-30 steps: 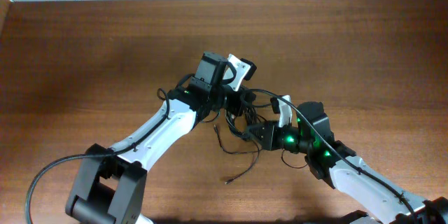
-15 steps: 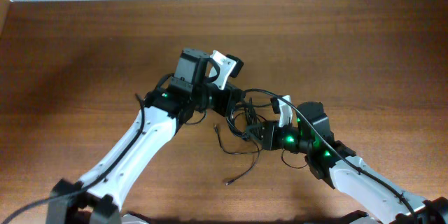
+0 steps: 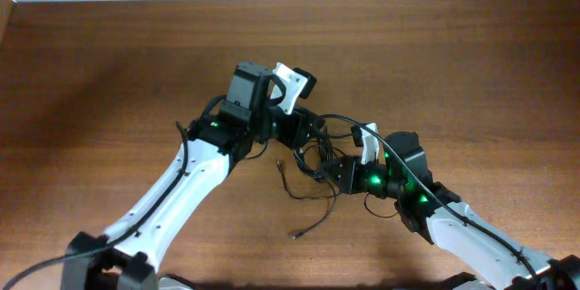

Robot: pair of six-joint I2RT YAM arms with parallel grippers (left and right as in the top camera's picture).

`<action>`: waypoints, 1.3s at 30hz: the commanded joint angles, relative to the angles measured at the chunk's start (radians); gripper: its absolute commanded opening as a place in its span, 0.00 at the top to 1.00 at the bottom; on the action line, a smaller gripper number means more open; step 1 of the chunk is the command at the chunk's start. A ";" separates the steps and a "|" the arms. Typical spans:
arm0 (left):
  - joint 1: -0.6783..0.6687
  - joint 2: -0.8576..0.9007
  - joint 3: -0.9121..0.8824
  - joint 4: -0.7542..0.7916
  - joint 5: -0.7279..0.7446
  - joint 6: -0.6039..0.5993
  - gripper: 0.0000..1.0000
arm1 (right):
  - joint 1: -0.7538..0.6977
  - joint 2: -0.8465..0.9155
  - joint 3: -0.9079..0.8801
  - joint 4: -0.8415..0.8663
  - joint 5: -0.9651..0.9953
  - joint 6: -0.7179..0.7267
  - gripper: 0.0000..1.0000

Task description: Untangle cables

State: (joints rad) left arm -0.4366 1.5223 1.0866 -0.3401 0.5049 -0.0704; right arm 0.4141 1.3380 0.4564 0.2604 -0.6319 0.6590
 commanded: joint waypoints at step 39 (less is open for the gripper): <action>-0.076 0.126 0.006 0.106 -0.214 0.095 0.58 | 0.005 -0.005 0.010 0.005 -0.002 0.007 0.91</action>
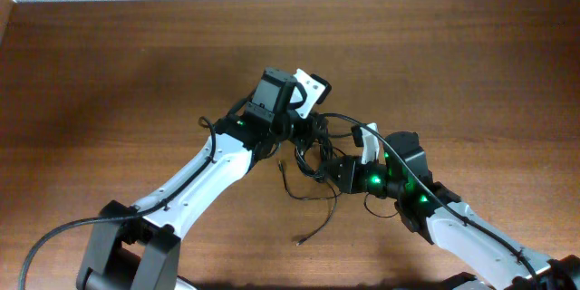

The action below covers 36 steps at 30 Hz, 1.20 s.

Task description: Untangle cables

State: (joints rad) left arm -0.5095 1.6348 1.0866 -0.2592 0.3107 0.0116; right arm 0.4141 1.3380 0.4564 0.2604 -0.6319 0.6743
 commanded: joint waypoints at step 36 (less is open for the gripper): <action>-0.007 -0.053 0.027 -0.314 0.073 0.122 1.00 | 0.005 -0.005 0.010 0.005 0.002 -0.008 0.90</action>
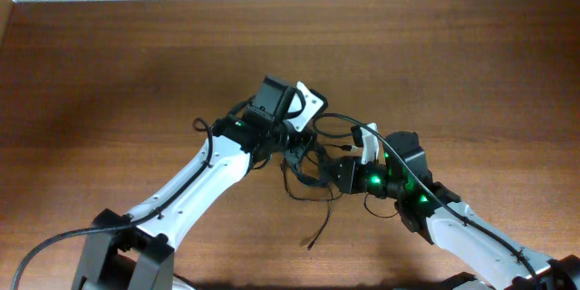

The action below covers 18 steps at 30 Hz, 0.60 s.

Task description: Untangle cables

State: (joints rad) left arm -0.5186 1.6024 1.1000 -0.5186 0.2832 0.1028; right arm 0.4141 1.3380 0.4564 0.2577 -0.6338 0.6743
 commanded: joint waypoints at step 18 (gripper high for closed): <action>0.002 -0.021 -0.103 -0.116 0.171 0.048 1.00 | 0.003 -0.005 0.010 0.165 0.032 0.487 0.94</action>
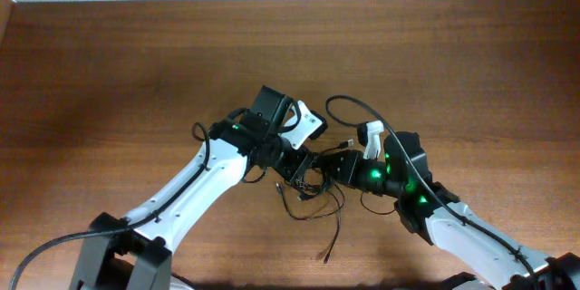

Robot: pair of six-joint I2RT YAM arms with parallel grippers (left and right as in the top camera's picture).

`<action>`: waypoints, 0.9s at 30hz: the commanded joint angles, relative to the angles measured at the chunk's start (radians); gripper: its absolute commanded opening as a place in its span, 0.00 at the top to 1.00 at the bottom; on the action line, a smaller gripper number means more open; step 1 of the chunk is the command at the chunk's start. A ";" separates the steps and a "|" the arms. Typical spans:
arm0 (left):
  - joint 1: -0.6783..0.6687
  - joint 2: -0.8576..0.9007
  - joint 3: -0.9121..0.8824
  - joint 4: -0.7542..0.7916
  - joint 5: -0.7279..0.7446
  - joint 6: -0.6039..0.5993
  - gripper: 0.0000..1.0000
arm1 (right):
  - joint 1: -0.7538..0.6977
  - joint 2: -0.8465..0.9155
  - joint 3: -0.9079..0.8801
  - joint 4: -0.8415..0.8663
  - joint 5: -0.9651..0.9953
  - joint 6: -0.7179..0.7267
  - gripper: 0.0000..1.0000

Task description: Untangle cables

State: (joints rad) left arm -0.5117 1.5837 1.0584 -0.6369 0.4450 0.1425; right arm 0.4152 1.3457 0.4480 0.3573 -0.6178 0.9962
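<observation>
A tangle of thin black cables [313,188] lies on the wooden table near the middle of the overhead view. One loose tail runs down to a plug end [326,256]. My left gripper [302,160] reaches in from the upper left and my right gripper [332,169] from the right. They meet tip to tip at the top of the tangle. Both sets of fingers are dark and partly buried in the strands, and each seems closed on cable.
The brown table [136,72] stretches out on all sides of the tangle. A black lead [349,107] arcs above my right wrist by its white camera mount [371,133]. Both arms cross the lower half of the view.
My left gripper has moved down and right, now close against the right gripper. The right wrist has turned, its white mount sitting higher. The loose cable tail has shifted further down and right.
At first my left gripper was up by the top of the tangle, the right gripper at the tangle's right side. The left wrist then shifted right and down in steps while the right arm stayed. The loose tail has slid from lower left to lower right.
</observation>
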 commanded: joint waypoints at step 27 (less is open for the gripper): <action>0.209 -0.107 -0.066 0.140 -0.002 -0.177 0.01 | -0.087 -0.012 0.018 0.087 0.038 0.179 0.86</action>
State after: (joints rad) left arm -0.4294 1.5600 0.9657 -0.4999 0.4576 0.0277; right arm 0.3332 1.3472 0.4412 0.4408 -0.6102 1.3285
